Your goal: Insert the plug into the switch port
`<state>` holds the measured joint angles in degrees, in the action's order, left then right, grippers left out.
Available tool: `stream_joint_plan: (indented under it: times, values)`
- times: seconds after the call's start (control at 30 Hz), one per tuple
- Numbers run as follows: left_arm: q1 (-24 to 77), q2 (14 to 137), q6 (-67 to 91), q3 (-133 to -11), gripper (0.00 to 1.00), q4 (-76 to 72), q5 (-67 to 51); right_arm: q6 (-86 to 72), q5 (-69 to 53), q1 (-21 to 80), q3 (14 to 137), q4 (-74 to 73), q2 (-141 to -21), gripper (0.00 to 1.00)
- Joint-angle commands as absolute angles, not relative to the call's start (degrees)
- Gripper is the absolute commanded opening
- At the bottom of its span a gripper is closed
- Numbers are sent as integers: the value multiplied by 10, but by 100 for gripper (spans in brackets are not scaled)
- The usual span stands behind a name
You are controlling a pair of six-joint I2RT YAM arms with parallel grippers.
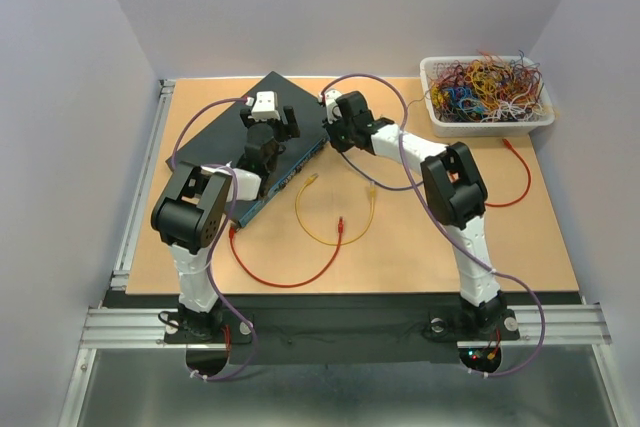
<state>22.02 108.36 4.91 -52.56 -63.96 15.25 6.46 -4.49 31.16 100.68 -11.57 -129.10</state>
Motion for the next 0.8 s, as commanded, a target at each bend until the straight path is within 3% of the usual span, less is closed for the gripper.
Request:
stream_joint_plan:
  times: [0.0,0.77]
  values:
    - [218,1076,40,-550,88,-662,158,99,-79,316,1065,-42,-1300,1]
    - [206,1074,55,-544,88,-667,144,135,-78,308,1132,-42,-1322,1]
